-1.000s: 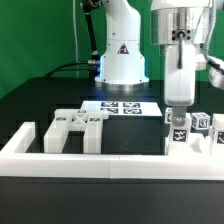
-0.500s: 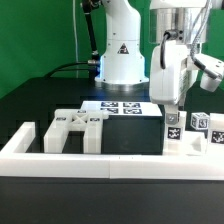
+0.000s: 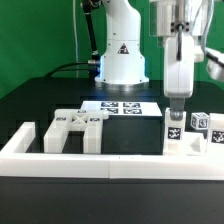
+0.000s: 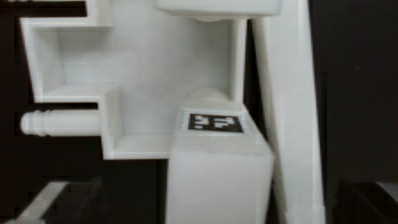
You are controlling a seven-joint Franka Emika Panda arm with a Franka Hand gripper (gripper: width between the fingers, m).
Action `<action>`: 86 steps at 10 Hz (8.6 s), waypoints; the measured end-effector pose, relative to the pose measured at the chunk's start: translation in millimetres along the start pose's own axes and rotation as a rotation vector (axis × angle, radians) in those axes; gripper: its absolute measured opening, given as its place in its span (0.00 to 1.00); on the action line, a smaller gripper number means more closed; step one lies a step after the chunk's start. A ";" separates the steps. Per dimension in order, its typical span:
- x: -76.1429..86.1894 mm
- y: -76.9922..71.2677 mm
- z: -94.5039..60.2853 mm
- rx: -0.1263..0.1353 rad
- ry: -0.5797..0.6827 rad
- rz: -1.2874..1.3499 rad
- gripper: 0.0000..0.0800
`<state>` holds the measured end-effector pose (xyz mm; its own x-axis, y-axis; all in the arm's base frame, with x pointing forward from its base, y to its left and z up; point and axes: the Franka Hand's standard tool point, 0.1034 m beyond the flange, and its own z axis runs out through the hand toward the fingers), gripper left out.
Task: Assemble chair
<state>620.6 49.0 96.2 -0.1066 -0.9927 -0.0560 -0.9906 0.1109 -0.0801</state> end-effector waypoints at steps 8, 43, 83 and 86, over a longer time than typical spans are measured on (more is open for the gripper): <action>-0.7 2.3 -2.6 -0.005 -0.003 -0.046 0.81; -1.9 40.2 48.7 0.010 0.128 -1.439 0.81; 59.1 87.0 12.6 -0.658 -0.581 -1.200 0.04; 66.8 106.3 4.9 -0.808 -0.748 -1.074 0.04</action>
Offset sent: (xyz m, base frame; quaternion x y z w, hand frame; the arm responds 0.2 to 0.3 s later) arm 0.0000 0.0000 0.0000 0.0000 0.0000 0.0000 1.0000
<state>508.7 -5.3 79.1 0.4863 -0.3078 -0.8178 -0.3767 -0.9183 0.1216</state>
